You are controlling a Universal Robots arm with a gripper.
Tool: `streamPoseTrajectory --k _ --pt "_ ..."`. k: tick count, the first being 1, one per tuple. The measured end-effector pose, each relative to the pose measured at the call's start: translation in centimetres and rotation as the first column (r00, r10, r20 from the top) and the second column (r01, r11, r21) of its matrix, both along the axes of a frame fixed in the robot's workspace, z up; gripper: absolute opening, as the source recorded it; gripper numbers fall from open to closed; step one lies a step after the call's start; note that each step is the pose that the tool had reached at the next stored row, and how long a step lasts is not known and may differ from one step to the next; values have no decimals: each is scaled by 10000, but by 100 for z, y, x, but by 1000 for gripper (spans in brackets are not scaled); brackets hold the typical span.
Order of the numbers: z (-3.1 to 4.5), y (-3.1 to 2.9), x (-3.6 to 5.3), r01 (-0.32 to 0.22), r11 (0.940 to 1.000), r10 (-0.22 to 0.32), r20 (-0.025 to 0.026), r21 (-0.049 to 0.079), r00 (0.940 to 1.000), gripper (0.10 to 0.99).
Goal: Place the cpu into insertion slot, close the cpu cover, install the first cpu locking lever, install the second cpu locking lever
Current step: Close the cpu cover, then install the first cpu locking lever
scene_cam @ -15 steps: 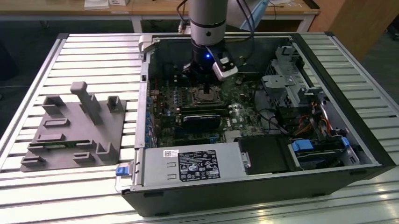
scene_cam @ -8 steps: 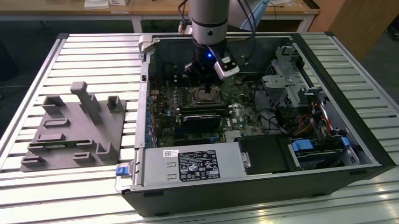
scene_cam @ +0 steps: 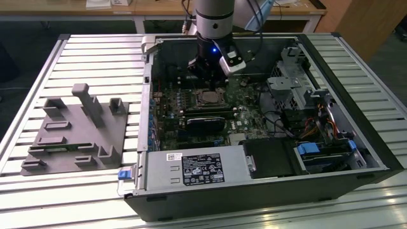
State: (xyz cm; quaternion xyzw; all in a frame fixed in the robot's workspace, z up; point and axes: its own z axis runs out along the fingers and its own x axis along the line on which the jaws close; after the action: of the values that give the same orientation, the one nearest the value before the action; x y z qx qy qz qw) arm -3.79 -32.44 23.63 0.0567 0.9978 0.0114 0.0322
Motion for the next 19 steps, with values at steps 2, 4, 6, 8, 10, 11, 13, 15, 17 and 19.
streamPoseTrajectory --k 2,4,6,8,10,11,13,15,17,19 --pt "4 0 0 0 10000 0 1 2 10000 106" --pt "5 0 0 0 10000 0 1 1 10000 106" --pt "6 0 0 -1 10000 1 0 0 10000 106" --pt "7 0 0 0 10000 0 0 1 10000 106" --pt "7 0 0 -1 10000 1 0 0 10000 106" --pt "7 0 0 0 10000 0 1 1 10000 106" --pt "7 0 0 0 10000 0 0 1 10000 106" --pt "8 0 -3 -1 10000 1 0 0 10000 106" --pt "8 0 -20 0 10000 0 -1 -1 10000 106" --pt "8 0 -39 0 10000 0 0 0 10000 106"
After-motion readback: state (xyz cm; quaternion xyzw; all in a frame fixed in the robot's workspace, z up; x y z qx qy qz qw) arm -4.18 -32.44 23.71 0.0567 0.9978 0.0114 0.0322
